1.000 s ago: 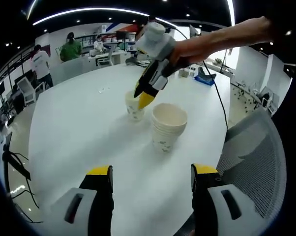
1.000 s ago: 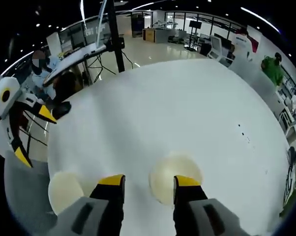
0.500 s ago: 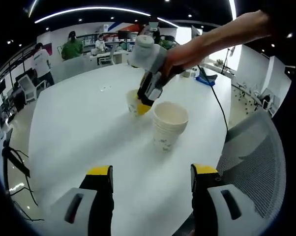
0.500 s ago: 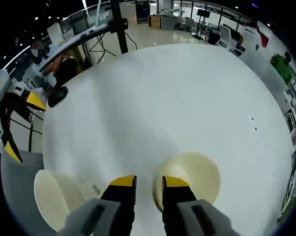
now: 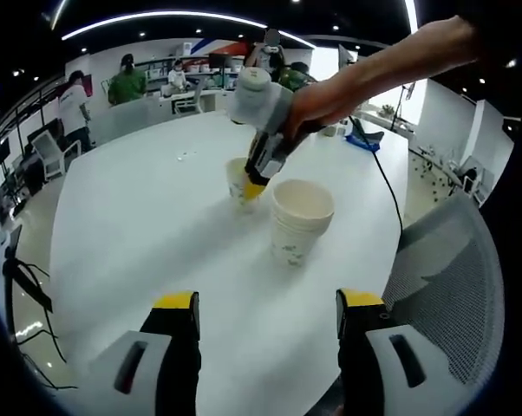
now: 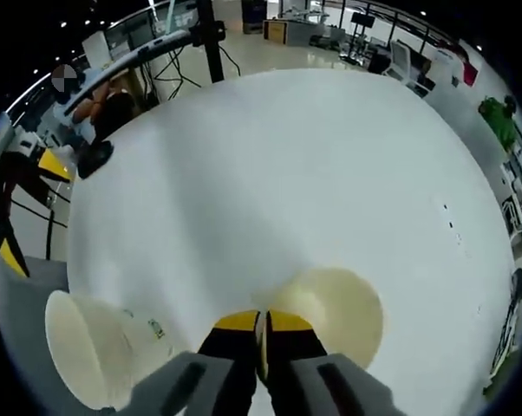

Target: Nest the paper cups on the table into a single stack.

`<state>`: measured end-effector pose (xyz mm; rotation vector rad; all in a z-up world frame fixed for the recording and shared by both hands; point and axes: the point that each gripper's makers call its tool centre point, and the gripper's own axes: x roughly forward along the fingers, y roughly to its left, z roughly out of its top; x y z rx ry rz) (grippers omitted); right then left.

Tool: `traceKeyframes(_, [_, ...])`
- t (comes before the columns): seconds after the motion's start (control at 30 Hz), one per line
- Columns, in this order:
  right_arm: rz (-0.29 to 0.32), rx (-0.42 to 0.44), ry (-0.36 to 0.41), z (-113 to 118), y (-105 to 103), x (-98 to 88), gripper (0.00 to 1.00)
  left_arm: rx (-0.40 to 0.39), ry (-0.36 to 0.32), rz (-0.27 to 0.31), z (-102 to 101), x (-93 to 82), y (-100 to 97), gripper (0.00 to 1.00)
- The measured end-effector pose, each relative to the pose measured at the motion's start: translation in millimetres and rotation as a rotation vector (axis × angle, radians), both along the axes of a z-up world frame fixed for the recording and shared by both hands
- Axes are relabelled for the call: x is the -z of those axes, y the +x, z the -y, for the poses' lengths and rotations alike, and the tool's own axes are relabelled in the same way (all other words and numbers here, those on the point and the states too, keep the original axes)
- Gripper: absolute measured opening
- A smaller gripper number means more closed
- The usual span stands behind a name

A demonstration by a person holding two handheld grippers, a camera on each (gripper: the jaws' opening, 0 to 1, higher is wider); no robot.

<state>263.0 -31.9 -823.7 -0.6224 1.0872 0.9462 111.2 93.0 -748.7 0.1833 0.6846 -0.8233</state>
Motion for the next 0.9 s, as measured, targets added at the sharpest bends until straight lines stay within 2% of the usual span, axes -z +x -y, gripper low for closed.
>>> traceKeyframes(0.1, [-0.006,0.026,0.013,-0.8,-2.0,-4.6,0.0,0.002,0.001,0.0,1.2,-0.2,0.4,0.62])
traceKeyframes(0.27, [-0.001,0.043,0.021,0.9,5.8,-3.0,0.0,0.002,0.0,0.0,0.3,0.2,1.1,0.62])
traceKeyframes(0.37, [0.005,0.05,0.024,4.0,1.3,-12.2,0.0,-0.001,-0.001,0.001,-1.5,1.1,1.6,0.62])
traceKeyframes(0.5, [0.015,0.061,0.034,8.8,16.2,-10.8,0.0,-0.001,-0.001,0.001,-3.7,2.2,2.2,0.62])
traceKeyframes(0.6, [0.024,0.066,0.034,12.0,8.0,-23.0,0.0,-0.001,0.0,0.001,-4.3,3.1,2.6,0.62])
traceKeyframes(0.83, [0.051,0.075,0.05,16.8,18.0,-36.1,0.0,0.0,-0.003,0.004,-2.8,3.0,4.1,0.62])
traceKeyframes(0.9, [0.059,0.076,0.055,17.3,14.3,-45.7,0.0,0.001,-0.003,0.005,-2.7,3.3,4.7,0.62])
